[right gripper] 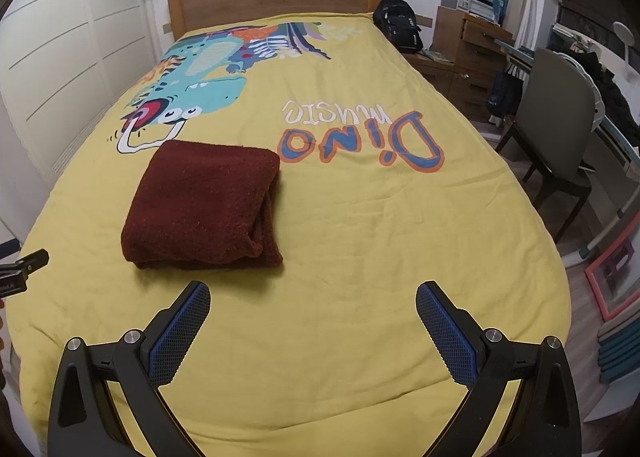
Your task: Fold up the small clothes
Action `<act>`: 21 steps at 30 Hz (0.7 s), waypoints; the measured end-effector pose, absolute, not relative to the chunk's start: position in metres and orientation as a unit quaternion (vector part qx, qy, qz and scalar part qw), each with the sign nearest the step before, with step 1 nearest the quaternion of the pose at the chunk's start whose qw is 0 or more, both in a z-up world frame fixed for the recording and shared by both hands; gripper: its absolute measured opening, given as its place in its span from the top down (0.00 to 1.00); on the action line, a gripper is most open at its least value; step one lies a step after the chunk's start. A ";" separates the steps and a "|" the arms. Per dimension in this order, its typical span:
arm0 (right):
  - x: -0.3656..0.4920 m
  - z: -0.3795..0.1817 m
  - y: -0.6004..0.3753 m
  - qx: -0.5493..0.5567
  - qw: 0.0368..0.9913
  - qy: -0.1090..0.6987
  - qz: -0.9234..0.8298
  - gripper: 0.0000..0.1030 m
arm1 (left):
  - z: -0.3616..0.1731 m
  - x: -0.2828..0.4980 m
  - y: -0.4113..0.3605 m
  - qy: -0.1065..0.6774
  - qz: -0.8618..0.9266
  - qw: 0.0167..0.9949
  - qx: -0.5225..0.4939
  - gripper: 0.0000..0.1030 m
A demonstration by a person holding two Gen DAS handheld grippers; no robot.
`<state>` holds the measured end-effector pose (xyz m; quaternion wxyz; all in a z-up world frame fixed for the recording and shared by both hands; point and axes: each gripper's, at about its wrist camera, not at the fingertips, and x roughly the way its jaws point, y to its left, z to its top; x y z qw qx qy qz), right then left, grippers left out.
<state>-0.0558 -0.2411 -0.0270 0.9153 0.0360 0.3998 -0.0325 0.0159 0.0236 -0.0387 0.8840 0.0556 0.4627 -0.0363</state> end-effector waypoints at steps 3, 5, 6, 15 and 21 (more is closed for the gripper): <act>-0.055 -0.027 -0.241 0.034 0.915 0.402 -0.031 0.00 | -0.039 0.016 0.023 0.463 -0.037 0.884 0.056 0.01; -0.055 -0.026 -0.241 0.032 0.914 0.403 -0.031 0.00 | -0.039 0.016 0.023 0.463 -0.038 0.884 0.056 0.01; -0.055 -0.026 -0.241 0.033 0.914 0.403 -0.031 0.00 | -0.039 0.017 0.023 0.463 -0.038 0.883 0.056 0.01; -0.054 -0.027 -0.240 0.031 0.913 0.405 -0.030 0.00 | -0.043 0.018 0.022 0.471 -0.039 0.879 0.059 0.01; -0.054 -0.029 -0.240 0.030 0.912 0.409 -0.028 0.00 | -0.043 0.018 0.021 0.471 -0.042 0.879 0.058 0.01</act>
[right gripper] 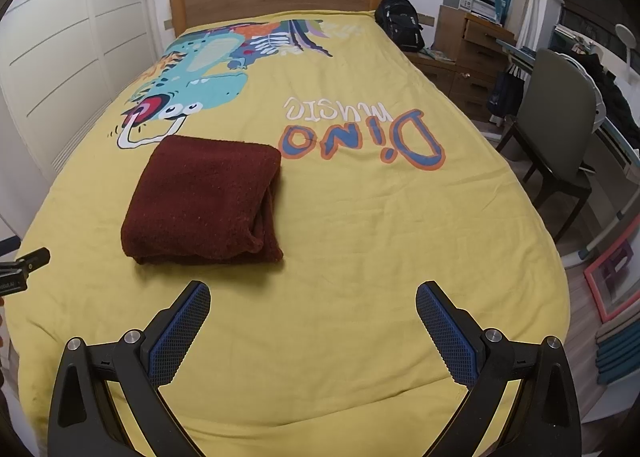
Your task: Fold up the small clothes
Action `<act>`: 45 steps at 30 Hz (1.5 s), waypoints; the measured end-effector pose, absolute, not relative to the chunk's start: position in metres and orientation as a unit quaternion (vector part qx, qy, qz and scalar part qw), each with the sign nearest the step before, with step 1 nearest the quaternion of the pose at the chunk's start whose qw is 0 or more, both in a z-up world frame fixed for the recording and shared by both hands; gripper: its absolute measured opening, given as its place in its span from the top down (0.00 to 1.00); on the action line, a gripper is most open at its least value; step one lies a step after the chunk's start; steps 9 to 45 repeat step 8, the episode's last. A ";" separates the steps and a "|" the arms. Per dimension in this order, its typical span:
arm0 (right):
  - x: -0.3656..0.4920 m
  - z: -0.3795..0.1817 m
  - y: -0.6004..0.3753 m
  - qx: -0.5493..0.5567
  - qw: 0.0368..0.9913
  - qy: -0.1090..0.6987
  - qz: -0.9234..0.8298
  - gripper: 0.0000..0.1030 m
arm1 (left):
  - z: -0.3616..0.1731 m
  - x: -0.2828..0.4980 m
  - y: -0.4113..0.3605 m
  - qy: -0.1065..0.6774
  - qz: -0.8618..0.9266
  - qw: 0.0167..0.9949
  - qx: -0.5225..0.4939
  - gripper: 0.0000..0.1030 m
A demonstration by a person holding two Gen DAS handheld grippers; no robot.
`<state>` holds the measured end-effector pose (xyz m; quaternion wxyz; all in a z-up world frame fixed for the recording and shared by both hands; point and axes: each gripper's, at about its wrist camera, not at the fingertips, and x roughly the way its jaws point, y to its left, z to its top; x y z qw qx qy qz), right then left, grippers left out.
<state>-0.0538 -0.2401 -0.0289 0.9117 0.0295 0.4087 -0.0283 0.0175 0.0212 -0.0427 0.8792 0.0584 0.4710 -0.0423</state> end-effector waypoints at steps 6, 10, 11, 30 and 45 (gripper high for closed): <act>-0.054 -0.031 -0.242 0.031 0.910 0.412 -0.027 0.00 | -0.040 0.017 0.021 0.469 -0.046 0.880 0.053 0.01; -0.053 -0.031 -0.242 0.031 0.910 0.412 -0.028 0.00 | -0.040 0.017 0.022 0.470 -0.046 0.880 0.052 0.01; -0.053 -0.031 -0.242 0.031 0.910 0.412 -0.028 0.00 | -0.040 0.017 0.022 0.470 -0.046 0.880 0.052 0.01; -0.053 -0.031 -0.242 0.031 0.910 0.412 -0.028 0.00 | -0.040 0.017 0.022 0.470 -0.046 0.880 0.052 0.01; -0.053 -0.031 -0.242 0.031 0.910 0.412 -0.028 0.00 | -0.040 0.017 0.022 0.470 -0.046 0.880 0.052 0.01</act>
